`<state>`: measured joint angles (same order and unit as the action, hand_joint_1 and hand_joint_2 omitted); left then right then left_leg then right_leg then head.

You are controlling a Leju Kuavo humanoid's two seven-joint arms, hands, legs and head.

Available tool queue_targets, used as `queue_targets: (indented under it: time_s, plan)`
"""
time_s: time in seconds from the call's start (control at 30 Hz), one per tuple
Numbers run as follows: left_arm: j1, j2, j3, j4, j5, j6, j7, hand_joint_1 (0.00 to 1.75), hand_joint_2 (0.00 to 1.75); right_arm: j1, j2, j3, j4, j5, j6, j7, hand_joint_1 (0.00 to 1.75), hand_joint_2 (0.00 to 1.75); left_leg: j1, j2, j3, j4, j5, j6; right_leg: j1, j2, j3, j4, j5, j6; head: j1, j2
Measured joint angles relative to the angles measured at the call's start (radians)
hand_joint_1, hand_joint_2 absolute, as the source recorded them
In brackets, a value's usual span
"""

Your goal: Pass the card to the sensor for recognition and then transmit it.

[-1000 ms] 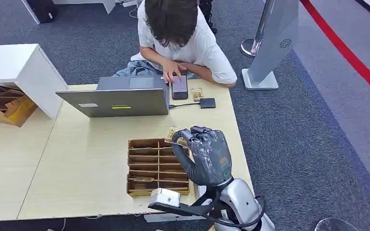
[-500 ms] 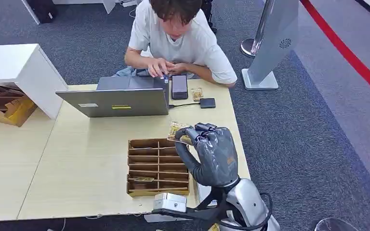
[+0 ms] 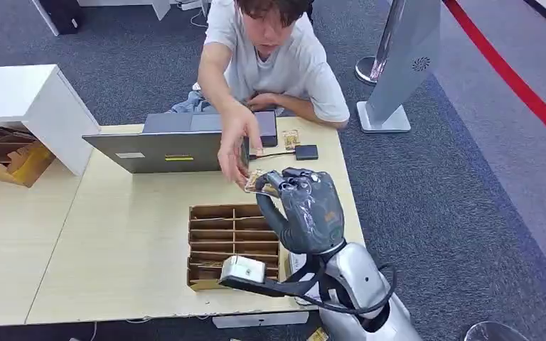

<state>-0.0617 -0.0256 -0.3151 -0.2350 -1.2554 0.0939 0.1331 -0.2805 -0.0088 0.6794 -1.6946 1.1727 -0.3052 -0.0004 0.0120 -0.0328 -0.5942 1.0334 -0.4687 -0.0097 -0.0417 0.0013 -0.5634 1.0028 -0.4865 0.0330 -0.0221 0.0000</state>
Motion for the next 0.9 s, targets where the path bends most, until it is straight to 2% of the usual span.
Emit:
queue_targets:
  time_s: [0.17,0.8,0.83,0.87,0.9]
  plan:
    - [-0.005,0.000,-0.015,0.000,-0.003,-0.005,0.000,0.00,0.00,-0.025,0.010,-0.011,0.049,0.001,0.010,0.008,1.75,1.75,0.000,0.000,0.000,0.000,0.000,0.000,0.000,0.000,0.000,0.000,0.000,0.000,0.000,0.000]
    - [-0.007,0.001,-0.016,0.000,-0.005,-0.009,0.000,0.00,0.00,-0.047,0.025,-0.017,0.107,0.009,0.027,0.024,1.75,1.75,0.000,0.000,0.000,0.000,0.000,0.000,0.000,0.000,0.000,0.000,0.000,0.000,0.000,0.000]
    - [-0.007,0.001,-0.016,0.000,-0.005,-0.009,0.000,0.00,0.00,-0.047,0.026,-0.017,0.110,0.009,0.029,0.024,1.45,1.75,0.000,-0.001,0.000,0.000,0.000,0.000,0.000,0.000,0.000,0.000,0.000,0.000,0.000,0.000]
    - [-0.007,0.001,-0.016,0.000,-0.005,-0.009,0.000,0.00,0.00,-0.048,0.027,-0.017,0.113,0.009,0.029,0.024,0.00,1.75,0.000,-0.001,0.000,0.000,0.000,0.000,0.000,0.000,0.000,0.000,0.000,0.000,0.000,0.000]
    - [-0.007,0.001,-0.016,0.000,-0.005,-0.009,0.000,0.00,0.00,-0.048,0.028,-0.017,0.117,0.009,0.029,0.025,0.00,1.75,0.000,-0.001,0.000,0.000,0.000,0.000,0.000,0.000,0.000,0.000,0.000,0.000,0.000,0.000]
